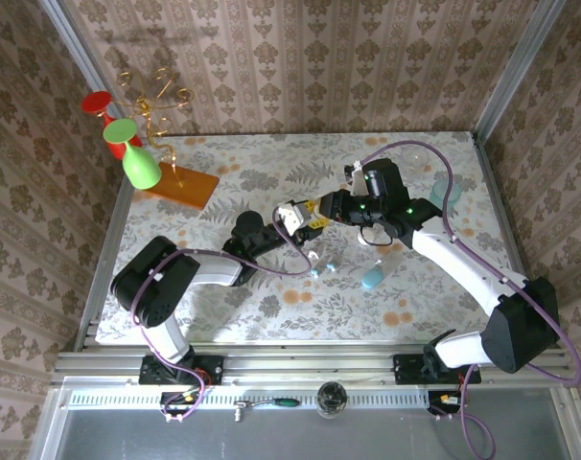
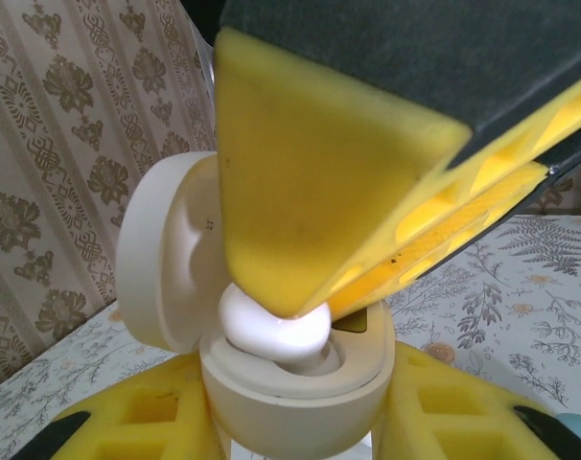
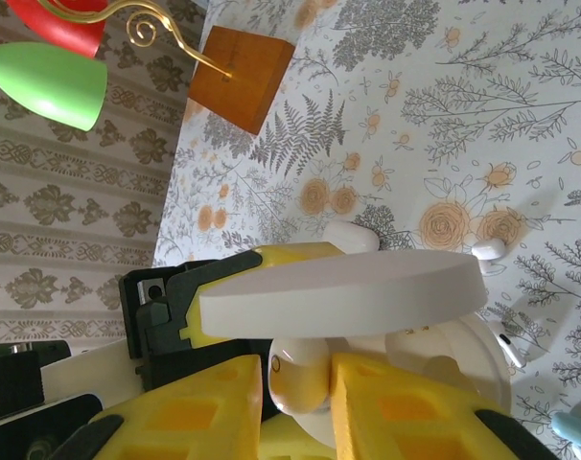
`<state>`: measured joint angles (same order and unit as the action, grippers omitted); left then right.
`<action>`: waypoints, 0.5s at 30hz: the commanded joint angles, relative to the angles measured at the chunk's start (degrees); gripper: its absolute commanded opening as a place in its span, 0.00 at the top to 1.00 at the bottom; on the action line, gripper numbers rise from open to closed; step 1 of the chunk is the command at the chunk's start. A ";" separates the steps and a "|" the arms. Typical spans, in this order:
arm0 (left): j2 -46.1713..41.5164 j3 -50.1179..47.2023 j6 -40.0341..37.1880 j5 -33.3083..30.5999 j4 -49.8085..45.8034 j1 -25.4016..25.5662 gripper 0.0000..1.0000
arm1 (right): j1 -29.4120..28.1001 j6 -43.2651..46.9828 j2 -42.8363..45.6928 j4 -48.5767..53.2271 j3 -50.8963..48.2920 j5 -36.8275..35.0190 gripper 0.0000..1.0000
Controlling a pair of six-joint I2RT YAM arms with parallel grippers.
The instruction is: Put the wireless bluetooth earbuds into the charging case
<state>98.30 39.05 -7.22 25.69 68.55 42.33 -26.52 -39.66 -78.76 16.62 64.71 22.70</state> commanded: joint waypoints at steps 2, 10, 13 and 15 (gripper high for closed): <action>-1.96 -0.06 2.15 -0.07 2.72 -0.78 0.67 | -0.05 0.56 1.24 2.57 -0.18 -2.43 0.66; -2.93 -2.17 3.21 0.24 4.04 -3.08 0.66 | 1.19 3.29 7.74 1.95 -2.51 -3.81 0.50; -4.47 -4.02 3.36 0.25 4.25 -4.84 0.66 | 2.01 3.61 9.81 0.89 -4.93 -5.27 0.48; -6.07 -5.58 3.61 0.24 4.32 -6.27 0.66 | 2.79 2.99 10.12 -0.06 -6.62 -5.99 0.48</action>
<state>95.33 35.24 -5.23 25.67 69.95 37.71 -24.62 -37.30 -69.36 17.56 60.29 19.46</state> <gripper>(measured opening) 0.352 0.518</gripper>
